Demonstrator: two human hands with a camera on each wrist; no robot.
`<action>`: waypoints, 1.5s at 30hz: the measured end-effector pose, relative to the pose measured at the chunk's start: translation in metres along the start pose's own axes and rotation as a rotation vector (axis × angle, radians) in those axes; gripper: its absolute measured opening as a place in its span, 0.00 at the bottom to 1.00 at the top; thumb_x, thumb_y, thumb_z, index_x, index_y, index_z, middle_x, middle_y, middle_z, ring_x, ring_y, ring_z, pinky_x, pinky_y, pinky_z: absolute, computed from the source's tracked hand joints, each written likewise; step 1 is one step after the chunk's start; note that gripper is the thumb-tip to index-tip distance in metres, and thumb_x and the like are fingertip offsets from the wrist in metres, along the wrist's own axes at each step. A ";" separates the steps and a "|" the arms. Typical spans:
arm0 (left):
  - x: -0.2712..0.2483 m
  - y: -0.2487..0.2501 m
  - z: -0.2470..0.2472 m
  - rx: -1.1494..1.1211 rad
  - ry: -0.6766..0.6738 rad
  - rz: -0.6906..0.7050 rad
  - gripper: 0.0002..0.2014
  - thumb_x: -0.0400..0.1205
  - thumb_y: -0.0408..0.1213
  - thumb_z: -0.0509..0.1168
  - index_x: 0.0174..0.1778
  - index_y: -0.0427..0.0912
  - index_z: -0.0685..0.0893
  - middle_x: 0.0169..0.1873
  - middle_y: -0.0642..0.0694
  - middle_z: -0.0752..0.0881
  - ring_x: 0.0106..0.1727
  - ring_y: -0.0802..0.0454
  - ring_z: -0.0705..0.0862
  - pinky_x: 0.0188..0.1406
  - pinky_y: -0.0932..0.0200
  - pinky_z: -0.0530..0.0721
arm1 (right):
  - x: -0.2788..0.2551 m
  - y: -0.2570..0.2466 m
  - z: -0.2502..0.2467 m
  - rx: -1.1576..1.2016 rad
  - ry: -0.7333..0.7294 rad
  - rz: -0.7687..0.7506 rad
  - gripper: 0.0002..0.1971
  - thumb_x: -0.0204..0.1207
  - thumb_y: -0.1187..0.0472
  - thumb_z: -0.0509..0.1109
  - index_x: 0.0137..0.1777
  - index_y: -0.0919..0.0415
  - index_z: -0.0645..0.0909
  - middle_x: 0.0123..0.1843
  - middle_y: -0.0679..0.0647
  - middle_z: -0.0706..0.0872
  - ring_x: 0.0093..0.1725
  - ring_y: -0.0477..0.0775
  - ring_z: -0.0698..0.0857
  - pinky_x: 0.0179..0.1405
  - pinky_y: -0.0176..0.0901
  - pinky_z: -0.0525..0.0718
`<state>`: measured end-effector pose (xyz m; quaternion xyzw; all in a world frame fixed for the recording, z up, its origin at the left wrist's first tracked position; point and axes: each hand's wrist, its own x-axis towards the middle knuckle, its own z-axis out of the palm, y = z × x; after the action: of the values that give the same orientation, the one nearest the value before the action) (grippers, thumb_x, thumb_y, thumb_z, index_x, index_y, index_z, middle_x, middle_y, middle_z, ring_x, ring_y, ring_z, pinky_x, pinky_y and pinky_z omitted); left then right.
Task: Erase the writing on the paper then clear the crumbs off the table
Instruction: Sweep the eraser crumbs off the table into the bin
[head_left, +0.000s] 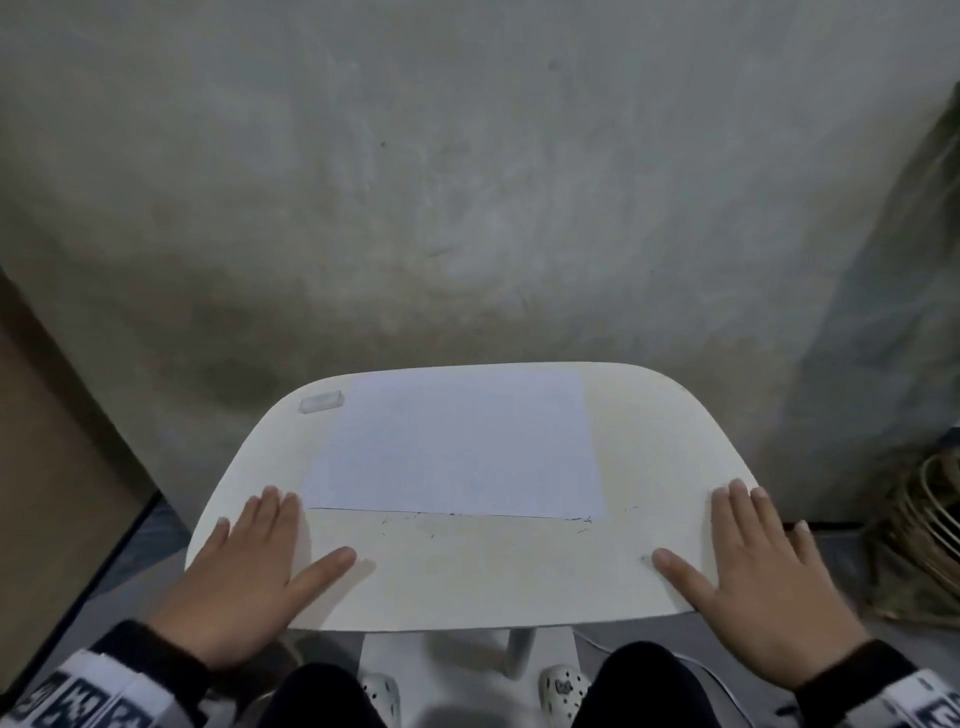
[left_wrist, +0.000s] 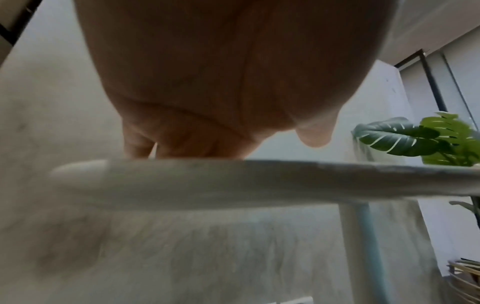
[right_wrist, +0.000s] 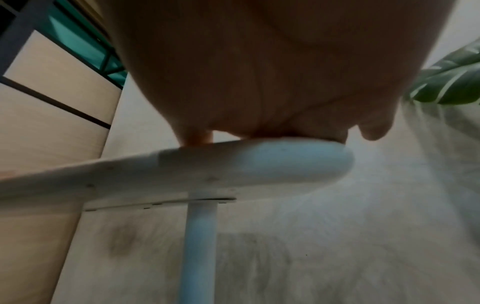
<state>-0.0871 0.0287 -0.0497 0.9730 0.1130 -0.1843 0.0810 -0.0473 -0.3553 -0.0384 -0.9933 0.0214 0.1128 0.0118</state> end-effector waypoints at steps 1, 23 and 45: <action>0.003 0.005 -0.003 0.006 0.021 0.008 0.54 0.68 0.76 0.32 0.84 0.42 0.33 0.83 0.45 0.32 0.84 0.52 0.34 0.83 0.50 0.38 | -0.002 -0.005 0.001 0.005 -0.001 -0.011 0.61 0.53 0.23 0.18 0.84 0.63 0.34 0.86 0.57 0.35 0.85 0.54 0.36 0.82 0.54 0.41; 0.046 0.063 -0.063 0.319 -0.159 0.228 0.48 0.70 0.79 0.32 0.85 0.57 0.49 0.85 0.51 0.52 0.82 0.47 0.59 0.78 0.46 0.62 | -0.013 -0.056 -0.010 0.168 -0.212 -0.435 0.65 0.46 0.18 0.23 0.85 0.54 0.35 0.84 0.44 0.32 0.78 0.36 0.30 0.80 0.40 0.34; 0.071 0.065 -0.075 0.409 -0.181 0.264 0.35 0.82 0.69 0.39 0.85 0.60 0.47 0.85 0.56 0.46 0.84 0.46 0.54 0.80 0.46 0.56 | 0.053 -0.071 -0.062 -0.253 -0.309 -0.443 0.45 0.78 0.29 0.45 0.85 0.57 0.34 0.85 0.52 0.33 0.85 0.47 0.37 0.84 0.51 0.41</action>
<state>0.0187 -0.0049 0.0004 0.9550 -0.0623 -0.2774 -0.0844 0.0219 -0.2887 0.0118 -0.9384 -0.2124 0.2592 -0.0845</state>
